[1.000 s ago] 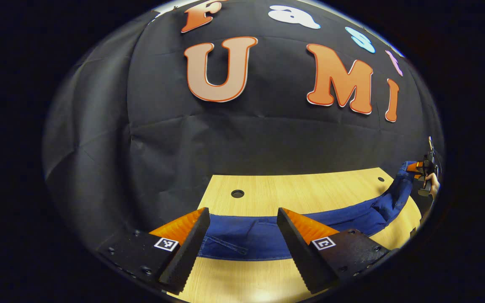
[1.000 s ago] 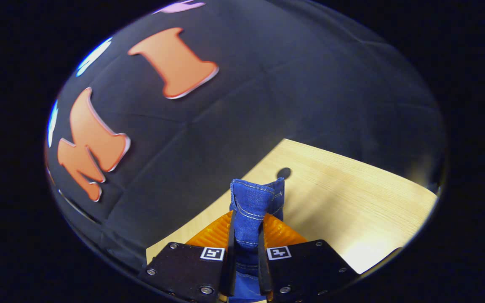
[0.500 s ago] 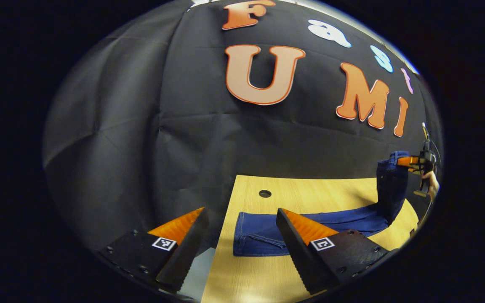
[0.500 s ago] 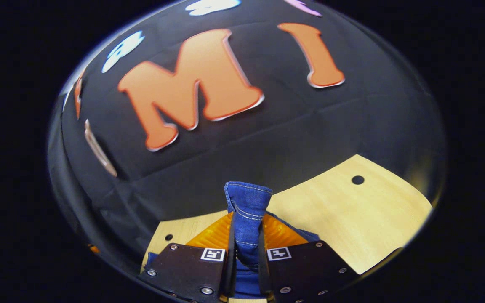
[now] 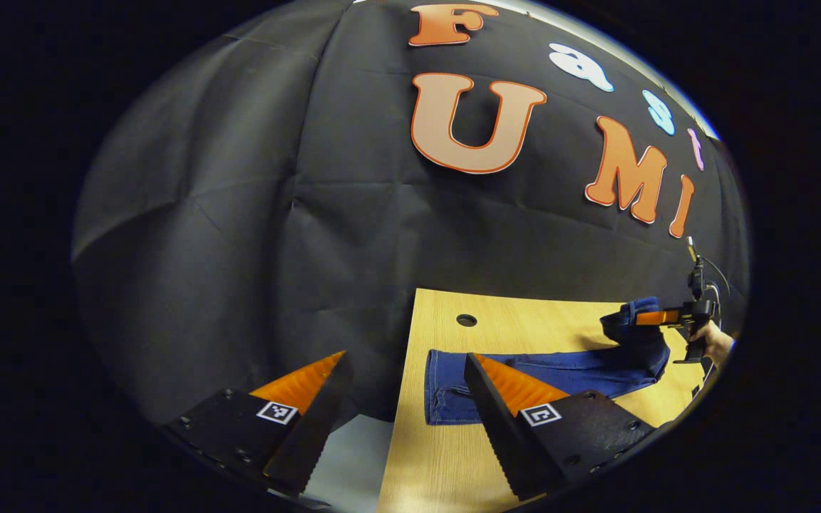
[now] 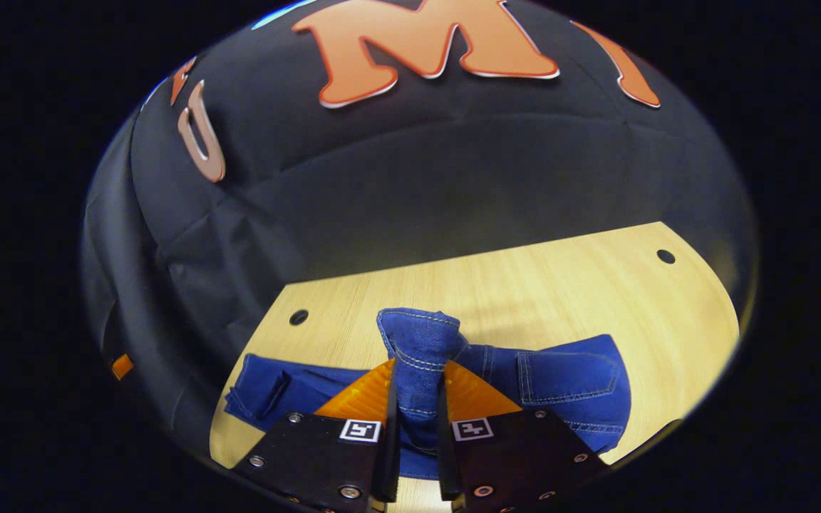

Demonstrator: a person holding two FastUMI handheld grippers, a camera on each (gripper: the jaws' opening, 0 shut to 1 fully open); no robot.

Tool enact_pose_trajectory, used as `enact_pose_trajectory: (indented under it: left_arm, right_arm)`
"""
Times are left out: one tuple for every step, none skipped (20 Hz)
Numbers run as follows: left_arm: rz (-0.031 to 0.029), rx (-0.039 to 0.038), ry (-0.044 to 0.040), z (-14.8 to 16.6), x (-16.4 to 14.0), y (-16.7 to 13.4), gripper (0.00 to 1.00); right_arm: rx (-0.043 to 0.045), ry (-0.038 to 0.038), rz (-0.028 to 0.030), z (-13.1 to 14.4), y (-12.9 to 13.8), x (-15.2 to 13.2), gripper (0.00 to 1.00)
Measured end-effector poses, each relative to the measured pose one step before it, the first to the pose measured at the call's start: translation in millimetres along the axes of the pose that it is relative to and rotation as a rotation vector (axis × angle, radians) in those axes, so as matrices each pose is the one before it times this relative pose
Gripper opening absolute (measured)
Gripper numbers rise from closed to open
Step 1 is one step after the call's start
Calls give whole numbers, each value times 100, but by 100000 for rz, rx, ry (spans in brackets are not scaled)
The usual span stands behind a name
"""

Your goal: Grasp the waist and the cuffs of the jeans and fold them to make the two legs overlap; first hold the waist and fold one-third of the jeans toward the cuffs, then hold the cuffs and fold the remaining one-third in the same direction to finish folding.

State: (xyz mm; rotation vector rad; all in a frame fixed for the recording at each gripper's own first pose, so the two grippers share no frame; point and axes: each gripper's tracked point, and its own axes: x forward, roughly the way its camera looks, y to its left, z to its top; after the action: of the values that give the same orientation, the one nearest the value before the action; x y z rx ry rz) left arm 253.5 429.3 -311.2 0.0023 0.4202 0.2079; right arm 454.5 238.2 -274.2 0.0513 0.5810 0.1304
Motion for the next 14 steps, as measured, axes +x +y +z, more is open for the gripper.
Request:
enact_pose_trajectory:
  left_arm:
    - [-533, -76, 558, -275, 243, -17, 97]
    - [-677, -143, 584, -284, 157, -176, 97]
    - [-994, -93, 401, -308, 88, -430, 97]
    - [-1012, -10, 499, -200, 164, -201, 97]
    - [-755, -10, 814, -451, 191, -250, 97]
    - [-758, -211, 805, -347, 225, -226, 97]
    - [-608, -530, 746, -261, 588, -141, 97]
    - [-849, -908, 601, -270, -70, 8, 98]
    - [-1152, -1618, 811, -287, 92, -333, 98]
    - [-1460, -1658, 975, -312, 113, -387, 98]
    - [-1173, -2320, 1048, -541, 418, -431, 98]
    - [-841, -1837, 670, -450, 387, -203, 98]
    - [-981, -2568, 708, -401, 140, -138, 98]
    - [-1677, -5682, 2117, -762, 281, -585, 98]
  right_arm:
    - [-2435, 3461, 187, -943, 173, 1055, 23]
    - [-1764, 4183, 262, -991, 367, 986, 22]
    - [-798, 3437, -162, -910, 135, 780, 22]
    - [-963, 2761, -222, -1057, -21, 802, 23]
    - [-1299, 2444, -254, -1164, 263, 676, 23]
    - [-998, 1694, -304, -739, 281, 368, 23]
    - [236, 463, -477, -564, 363, 235, 23]
    - [364, -2210, 1309, 224, 295, 9, 26]
    - [678, -210, 2214, -31, 57, 64, 27]
    - [296, 932, 943, -406, 294, 51, 42]
    - [584, 1860, 2003, -406, 657, -124, 53]
    - [328, 606, 1584, -136, 694, -163, 60]
    - [194, -617, 665, 13, 345, -299, 78]
    - [-636, -698, -405, 227, -92, -1012, 96]
